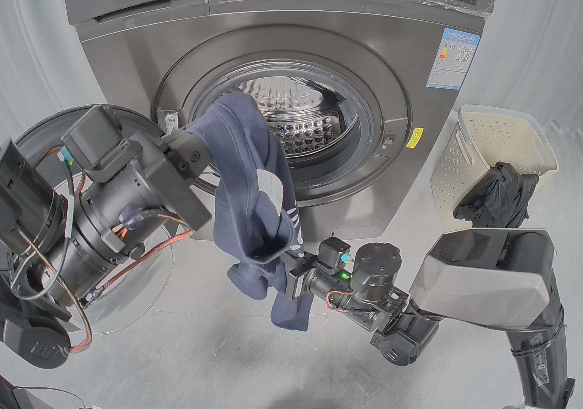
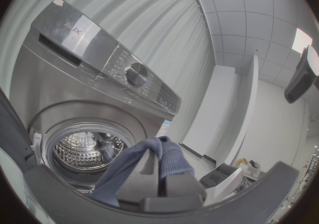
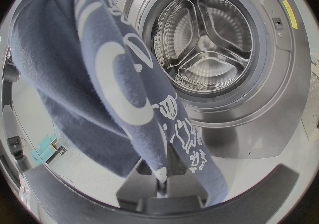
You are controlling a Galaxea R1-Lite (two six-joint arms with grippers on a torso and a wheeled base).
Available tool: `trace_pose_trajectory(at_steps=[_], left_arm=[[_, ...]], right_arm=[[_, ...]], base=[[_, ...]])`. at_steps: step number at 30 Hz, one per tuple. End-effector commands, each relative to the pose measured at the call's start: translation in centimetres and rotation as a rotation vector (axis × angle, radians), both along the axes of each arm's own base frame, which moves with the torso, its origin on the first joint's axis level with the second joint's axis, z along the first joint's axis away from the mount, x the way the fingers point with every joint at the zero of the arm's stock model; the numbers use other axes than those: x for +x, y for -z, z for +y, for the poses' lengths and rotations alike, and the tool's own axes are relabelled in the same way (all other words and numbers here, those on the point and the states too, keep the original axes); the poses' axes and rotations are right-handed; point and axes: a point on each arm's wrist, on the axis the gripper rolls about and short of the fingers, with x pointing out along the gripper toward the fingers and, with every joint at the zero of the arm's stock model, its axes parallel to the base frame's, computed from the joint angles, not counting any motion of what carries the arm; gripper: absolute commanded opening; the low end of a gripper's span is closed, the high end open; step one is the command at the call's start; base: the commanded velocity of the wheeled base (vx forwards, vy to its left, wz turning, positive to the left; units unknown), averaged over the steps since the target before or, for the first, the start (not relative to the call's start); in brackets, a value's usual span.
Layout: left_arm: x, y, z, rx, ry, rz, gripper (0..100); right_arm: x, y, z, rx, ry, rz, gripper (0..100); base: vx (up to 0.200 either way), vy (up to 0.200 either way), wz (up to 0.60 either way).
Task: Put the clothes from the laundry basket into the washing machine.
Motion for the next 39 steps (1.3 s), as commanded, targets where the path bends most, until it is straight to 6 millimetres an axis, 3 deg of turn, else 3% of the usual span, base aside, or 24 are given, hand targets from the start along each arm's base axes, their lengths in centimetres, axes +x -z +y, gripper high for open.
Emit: trace_pose_trajectory(at_steps=[1, 9, 13, 15, 16, 23, 27, 28, 36, 39], left_arm=[[1.6, 0.5, 0.8, 0.013, -0.068, 0.019, 0], [2.9, 2.1, 2.1, 0.052, -0.127, 0.067, 0], [3.3, 4.6, 2.1, 0.111, -0.136, 0.143, 0], [3.4, 5.3, 2.0, 0.129, -0.136, 0.167, 0], [3.6, 6.8, 2.0, 0.165, -0.140, 0.210, 0], [4.0, 11.7, 1.6, 0.313, -0.126, 0.319, 0], [4.3, 13.2, 1.5, 0.344, -0.126, 0.335, 0], [4.7, 13.9, 1.3, 0.344, -0.131, 0.321, 100], [4.0, 16.8, 1.8, 0.424, -0.122, 0.412, 100], [2.4, 18.4, 1.5, 0.517, -0.042, 0.434, 100]], right_arm=[[-0.1, -2.4, -1.8, 0.021, 0.041, -0.022, 0], [-0.2, -8.1, -6.4, 0.089, 0.139, -0.095, 0], [-0.5, -11.0, -9.0, 0.128, 0.192, -0.145, 0], [-0.7, -11.6, -9.3, 0.137, 0.197, -0.156, 0], [-1.2, -12.3, -9.7, 0.148, 0.199, -0.167, 0], [-3.0, -14.1, -9.9, 0.181, 0.175, -0.193, 0], [-3.3, -14.4, -9.7, 0.186, 0.164, -0.198, 0], [-3.5, -14.5, -9.5, 0.189, 0.156, -0.200, 0], [-3.3, -14.5, -9.4, 0.191, 0.157, -0.200, 0], [-2.8, -14.4, -9.0, 0.192, 0.154, -0.201, 0]], base=[[0.000, 0.000, 0.00], [0.000, 0.000, 0.00], [0.000, 0.000, 0.00], [0.000, 0.000, 0.00], [0.000, 0.000, 0.00], [0.000, 0.000, 0.00], [0.000, 0.000, 0.00], [0.000, 0.000, 0.00], [0.000, 0.000, 0.00], [0.000, 0.000, 0.00]])
